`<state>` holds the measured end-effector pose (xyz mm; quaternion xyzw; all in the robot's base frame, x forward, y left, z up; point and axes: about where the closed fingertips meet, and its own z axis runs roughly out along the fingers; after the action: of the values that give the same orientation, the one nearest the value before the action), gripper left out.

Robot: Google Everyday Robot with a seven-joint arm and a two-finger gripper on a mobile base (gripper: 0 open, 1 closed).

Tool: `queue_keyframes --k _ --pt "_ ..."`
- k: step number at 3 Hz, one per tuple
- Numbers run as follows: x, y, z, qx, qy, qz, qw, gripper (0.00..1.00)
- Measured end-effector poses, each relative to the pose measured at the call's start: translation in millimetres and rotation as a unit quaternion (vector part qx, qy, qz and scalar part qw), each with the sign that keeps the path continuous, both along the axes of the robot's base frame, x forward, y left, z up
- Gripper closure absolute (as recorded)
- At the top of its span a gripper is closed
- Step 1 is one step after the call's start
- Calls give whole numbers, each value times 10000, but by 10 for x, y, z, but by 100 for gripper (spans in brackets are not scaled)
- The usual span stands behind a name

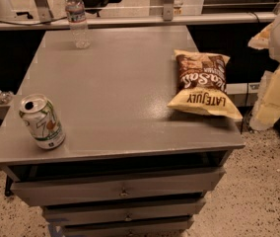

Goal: Move brown chip bag near water bottle

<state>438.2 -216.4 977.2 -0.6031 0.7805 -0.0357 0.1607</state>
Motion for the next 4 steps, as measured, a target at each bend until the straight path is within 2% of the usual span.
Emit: queue_keyframes --k 1,2,3,4 --pt "22 28 -16 19 -62 5 10000 0" --pt "122 108 -164 131 -281 53 9995 0" --pt "389 176 -449 314 -630 47 9975 0" --pt "674 215 -728 546 -836 -48 9950 0"
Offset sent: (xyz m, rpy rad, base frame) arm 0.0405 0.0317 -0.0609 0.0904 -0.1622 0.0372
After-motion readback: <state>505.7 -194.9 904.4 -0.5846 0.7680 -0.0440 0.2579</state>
